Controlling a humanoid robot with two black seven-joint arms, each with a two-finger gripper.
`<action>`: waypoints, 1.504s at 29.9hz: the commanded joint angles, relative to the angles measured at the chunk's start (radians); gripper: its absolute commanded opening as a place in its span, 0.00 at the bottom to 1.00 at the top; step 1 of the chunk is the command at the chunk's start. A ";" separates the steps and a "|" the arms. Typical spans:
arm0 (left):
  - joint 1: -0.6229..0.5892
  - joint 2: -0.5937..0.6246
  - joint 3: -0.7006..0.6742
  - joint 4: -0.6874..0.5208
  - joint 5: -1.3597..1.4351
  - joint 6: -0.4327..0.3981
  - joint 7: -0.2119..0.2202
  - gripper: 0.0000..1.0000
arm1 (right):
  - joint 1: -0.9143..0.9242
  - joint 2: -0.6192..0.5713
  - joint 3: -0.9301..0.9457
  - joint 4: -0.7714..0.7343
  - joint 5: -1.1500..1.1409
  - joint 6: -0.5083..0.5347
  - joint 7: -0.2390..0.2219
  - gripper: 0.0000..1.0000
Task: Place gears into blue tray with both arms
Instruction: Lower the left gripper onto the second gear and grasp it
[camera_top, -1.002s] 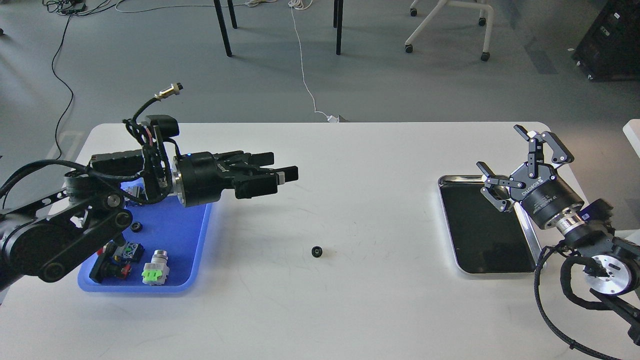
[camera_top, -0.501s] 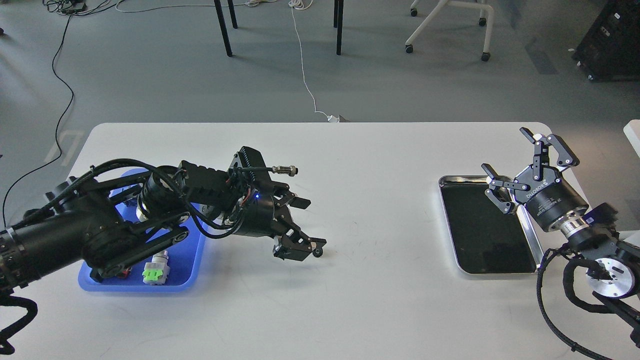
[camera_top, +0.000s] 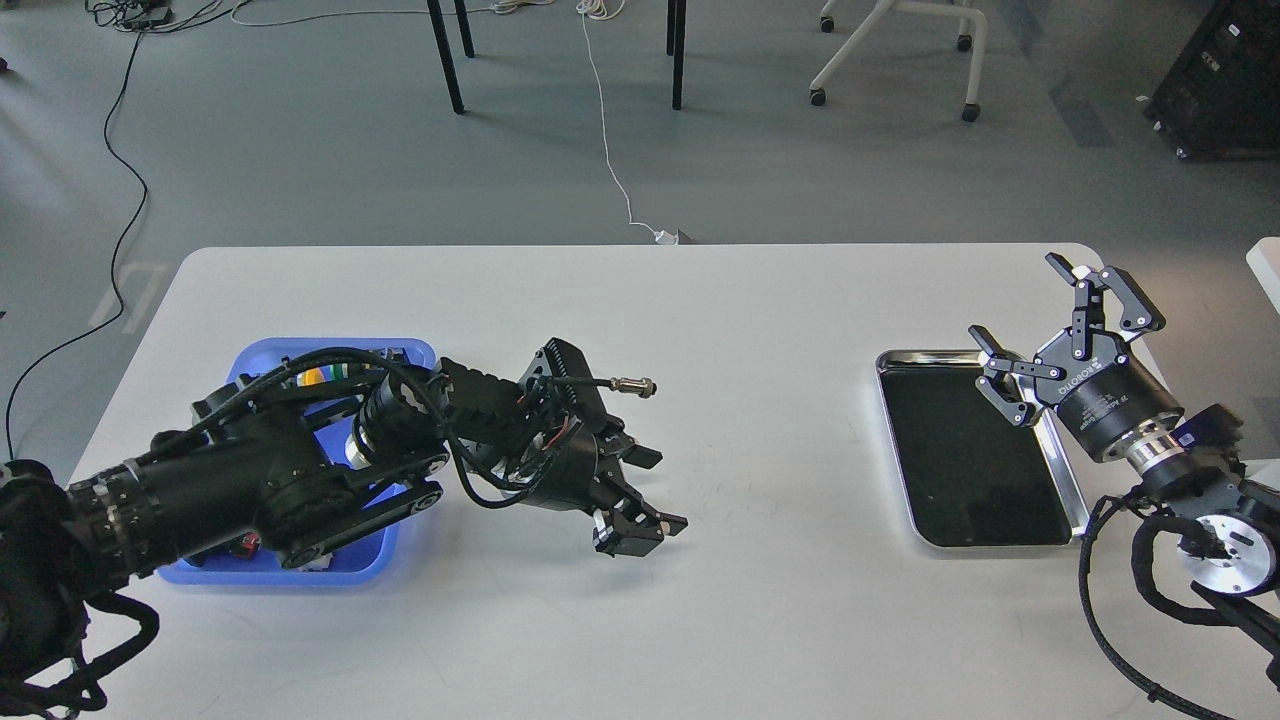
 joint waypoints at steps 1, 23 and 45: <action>0.001 -0.009 0.003 0.028 0.000 0.004 0.000 0.68 | -0.001 -0.001 0.000 0.002 0.000 0.000 0.000 0.99; 0.024 0.003 0.007 0.072 0.000 0.048 0.000 0.59 | -0.008 -0.003 0.000 0.003 0.000 0.002 0.000 0.99; 0.044 0.009 0.007 0.075 0.000 0.048 0.000 0.21 | -0.008 -0.003 0.002 0.003 0.000 0.002 0.000 0.99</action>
